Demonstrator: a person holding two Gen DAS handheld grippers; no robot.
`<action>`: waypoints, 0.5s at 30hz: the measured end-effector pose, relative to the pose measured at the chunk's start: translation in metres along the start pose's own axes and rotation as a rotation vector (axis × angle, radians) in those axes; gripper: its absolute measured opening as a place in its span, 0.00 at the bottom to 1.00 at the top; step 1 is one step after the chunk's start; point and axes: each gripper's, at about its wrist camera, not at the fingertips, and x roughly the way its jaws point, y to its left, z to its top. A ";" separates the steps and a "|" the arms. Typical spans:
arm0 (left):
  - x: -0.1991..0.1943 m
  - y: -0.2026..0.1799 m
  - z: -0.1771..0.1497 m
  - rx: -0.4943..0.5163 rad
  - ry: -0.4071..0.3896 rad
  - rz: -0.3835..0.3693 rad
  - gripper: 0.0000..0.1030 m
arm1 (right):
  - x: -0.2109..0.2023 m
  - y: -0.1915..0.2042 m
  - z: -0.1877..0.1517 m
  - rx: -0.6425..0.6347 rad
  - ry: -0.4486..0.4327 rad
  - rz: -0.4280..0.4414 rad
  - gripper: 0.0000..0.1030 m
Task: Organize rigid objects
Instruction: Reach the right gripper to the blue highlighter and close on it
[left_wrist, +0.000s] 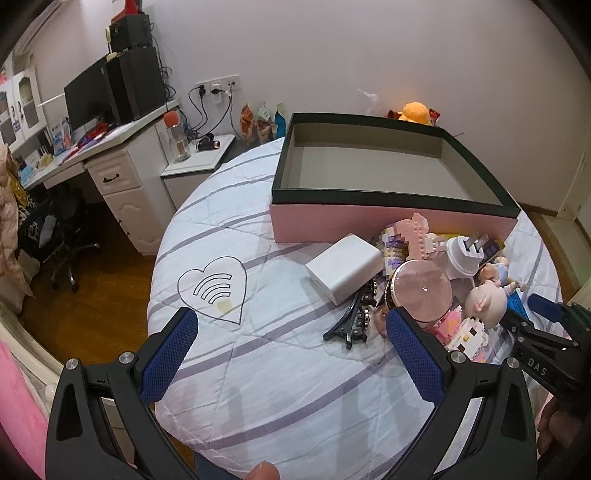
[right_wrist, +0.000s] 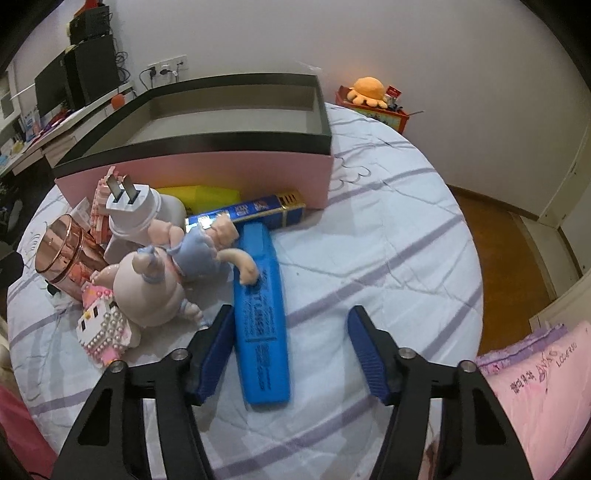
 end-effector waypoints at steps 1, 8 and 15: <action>0.000 -0.001 0.000 0.001 0.000 0.000 1.00 | 0.001 0.001 0.001 -0.006 -0.007 0.003 0.54; -0.002 -0.004 -0.001 0.006 0.010 -0.006 1.00 | -0.001 0.011 0.001 -0.033 -0.021 0.036 0.26; -0.007 -0.008 -0.001 0.009 0.006 -0.009 1.00 | -0.010 0.007 -0.004 -0.008 -0.023 0.052 0.25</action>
